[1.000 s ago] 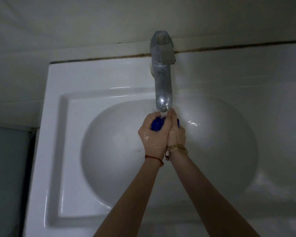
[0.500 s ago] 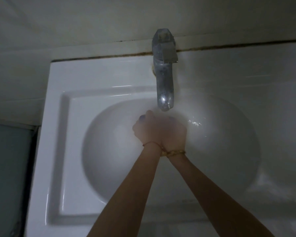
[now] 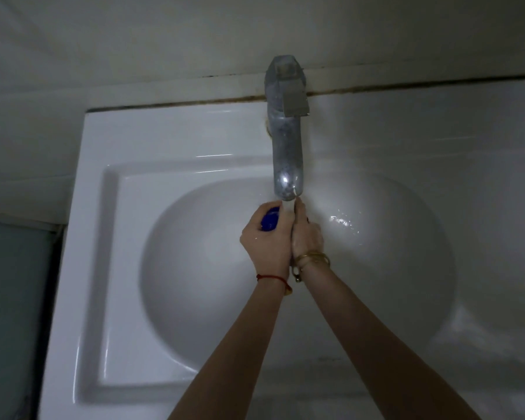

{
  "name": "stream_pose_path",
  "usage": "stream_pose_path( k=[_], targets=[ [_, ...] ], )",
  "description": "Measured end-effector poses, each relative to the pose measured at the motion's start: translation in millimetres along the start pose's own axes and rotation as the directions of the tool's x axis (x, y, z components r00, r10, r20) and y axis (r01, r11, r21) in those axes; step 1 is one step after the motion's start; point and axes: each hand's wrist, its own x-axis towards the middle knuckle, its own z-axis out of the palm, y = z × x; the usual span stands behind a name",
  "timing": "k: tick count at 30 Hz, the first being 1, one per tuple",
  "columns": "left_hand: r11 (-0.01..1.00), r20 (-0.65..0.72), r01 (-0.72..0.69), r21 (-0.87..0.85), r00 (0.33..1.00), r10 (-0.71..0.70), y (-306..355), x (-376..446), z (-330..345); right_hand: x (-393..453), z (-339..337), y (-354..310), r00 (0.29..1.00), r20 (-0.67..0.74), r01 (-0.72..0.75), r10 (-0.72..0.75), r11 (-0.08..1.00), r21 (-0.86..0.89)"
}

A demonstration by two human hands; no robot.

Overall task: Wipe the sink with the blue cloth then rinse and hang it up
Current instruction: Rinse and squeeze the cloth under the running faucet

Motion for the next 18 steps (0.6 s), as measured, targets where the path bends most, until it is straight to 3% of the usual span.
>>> stream_pose_path(
  k=[5, 10, 12, 15, 17, 18],
  targets=[
    [1.000, -0.100, -0.019, -0.018, 0.995, 0.017, 3, 8, 3, 1, 2, 1, 0.984, -0.139, 0.102, -0.109, 0.993, -0.054],
    [0.988, -0.158, 0.136, -0.079, 0.976, -0.147, 5, 13, 4, -1, 2, 16, 0.950, -0.110, 0.295, -0.291, 0.955, 0.020],
    [0.943, -0.177, 0.303, -0.138, 0.929, -0.324, 6, 20, 3, -2, 2, 22, 0.910, -0.103, 0.405, -0.402, 0.914, 0.005],
    [0.793, -0.109, 0.554, -0.253, 0.798, -0.592, 7, 24, 2, -2, -5, 29, 0.814, -0.136, 0.559, -0.565, 0.825, -0.082],
    [0.798, -0.051, 0.554, -0.237, 0.813, -0.579, 6, 22, 1, -3, -8, 31, 0.806, -0.137, 0.563, -0.576, 0.817, -0.123],
    [0.829, -0.015, 0.516, -0.217, 0.847, -0.531, 5, 20, 1, -4, -10, 29, 0.850, -0.129, 0.507, -0.511, 0.859, -0.070]
  ],
)
